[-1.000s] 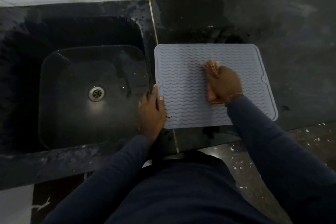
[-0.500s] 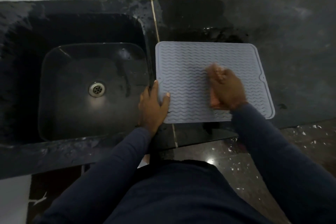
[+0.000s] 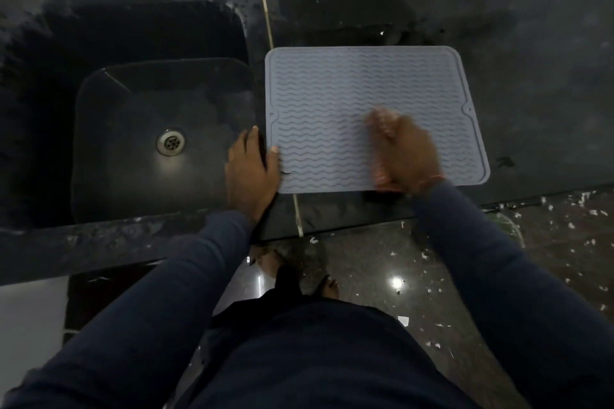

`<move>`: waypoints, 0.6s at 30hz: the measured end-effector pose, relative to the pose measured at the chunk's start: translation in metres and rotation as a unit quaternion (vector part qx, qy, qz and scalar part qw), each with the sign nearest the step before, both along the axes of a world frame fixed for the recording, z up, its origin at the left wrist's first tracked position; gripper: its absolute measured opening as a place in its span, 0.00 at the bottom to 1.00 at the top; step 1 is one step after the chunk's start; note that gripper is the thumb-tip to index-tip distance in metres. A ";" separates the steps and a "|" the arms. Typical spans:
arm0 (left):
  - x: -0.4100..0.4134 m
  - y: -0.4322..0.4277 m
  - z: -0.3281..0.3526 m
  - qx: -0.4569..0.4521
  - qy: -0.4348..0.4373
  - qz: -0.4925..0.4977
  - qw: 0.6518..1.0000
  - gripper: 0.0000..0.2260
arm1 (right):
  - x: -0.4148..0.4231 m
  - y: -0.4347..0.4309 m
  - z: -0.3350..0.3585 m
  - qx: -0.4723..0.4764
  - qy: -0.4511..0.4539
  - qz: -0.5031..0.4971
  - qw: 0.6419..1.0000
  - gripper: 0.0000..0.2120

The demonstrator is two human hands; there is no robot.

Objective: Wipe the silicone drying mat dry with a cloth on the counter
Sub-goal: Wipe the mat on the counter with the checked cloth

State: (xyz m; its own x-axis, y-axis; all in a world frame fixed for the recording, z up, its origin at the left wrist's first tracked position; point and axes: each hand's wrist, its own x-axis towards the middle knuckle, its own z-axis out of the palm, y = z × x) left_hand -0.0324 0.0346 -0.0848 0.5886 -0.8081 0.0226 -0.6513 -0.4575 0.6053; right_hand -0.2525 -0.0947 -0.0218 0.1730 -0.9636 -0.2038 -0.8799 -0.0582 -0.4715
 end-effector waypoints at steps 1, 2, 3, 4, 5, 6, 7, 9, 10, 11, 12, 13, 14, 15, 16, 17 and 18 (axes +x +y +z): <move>0.000 0.005 0.000 -0.005 -0.015 0.000 1.000 0.24 | -0.022 -0.006 0.002 -0.004 0.032 -0.043 0.999 0.24; 0.000 0.011 -0.002 -0.013 -0.030 0.001 0.999 0.23 | -0.030 -0.002 0.002 0.003 0.044 -0.071 0.997 0.22; 0.002 0.012 -0.003 -0.023 -0.039 0.000 0.999 0.21 | -0.027 0.005 0.002 0.004 0.046 -0.077 0.996 0.20; 0.002 0.011 -0.005 -0.030 -0.038 -0.004 0.999 0.20 | -0.015 0.017 0.003 0.008 0.031 -0.057 0.998 0.18; 0.003 0.009 -0.007 -0.034 -0.028 -0.007 0.999 0.19 | 0.005 0.031 0.003 0.017 0.029 -0.016 0.999 0.15; 0.005 0.006 -0.008 -0.038 -0.015 -0.009 0.999 0.18 | 0.029 0.044 0.004 0.023 0.020 0.026 0.999 0.15; 0.006 0.003 -0.009 -0.042 -0.001 -0.005 0.999 0.18 | 0.052 0.055 0.006 0.028 0.010 0.058 0.998 0.16; 0.010 0.004 -0.008 -0.038 0.033 0.004 0.999 0.19 | 0.080 0.070 -0.001 0.020 -0.013 0.084 0.996 0.15; 0.010 0.006 -0.007 -0.034 0.047 0.007 0.998 0.19 | 0.084 0.069 -0.005 0.026 -0.025 0.101 0.994 0.14; 0.010 0.009 -0.006 -0.034 0.053 0.009 0.998 0.19 | 0.081 0.062 -0.006 0.040 -0.052 0.121 0.990 0.13; 0.009 0.011 -0.005 -0.038 0.055 0.006 0.998 0.18 | 0.071 0.052 -0.003 0.050 -0.092 0.141 0.984 0.14; 0.008 0.012 -0.006 -0.044 0.055 0.001 0.998 0.17 | 0.057 0.038 -0.001 0.058 -0.115 0.141 0.982 0.15; 0.008 0.012 -0.006 -0.050 0.057 0.000 0.997 0.16 | 0.042 0.024 0.004 0.047 -0.110 0.125 0.985 0.17; 0.007 0.012 -0.006 -0.054 0.060 0.000 0.997 0.16 | 0.027 0.010 0.005 0.025 -0.085 0.080 0.993 0.20; 0.007 0.011 -0.005 -0.057 0.061 0.003 0.997 0.16 | 0.013 0.001 0.006 0.000 -0.047 0.021 0.999 0.23; 0.007 0.011 -0.005 -0.060 0.060 0.007 0.996 0.16 | 0.007 0.000 0.006 -0.010 -0.010 -0.023 1.000 0.23; 0.006 0.011 -0.005 -0.062 0.059 0.006 0.996 0.15 | 0.008 0.006 0.006 -0.009 0.011 -0.038 0.999 0.20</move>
State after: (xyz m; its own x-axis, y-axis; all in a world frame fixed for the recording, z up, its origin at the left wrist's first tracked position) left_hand -0.0264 0.0453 -0.0896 0.6029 -0.7961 0.0521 -0.5673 -0.3819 0.7296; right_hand -0.2444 -0.0887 -0.0162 0.0946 -0.9772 -0.1900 -0.8922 0.0015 -0.4517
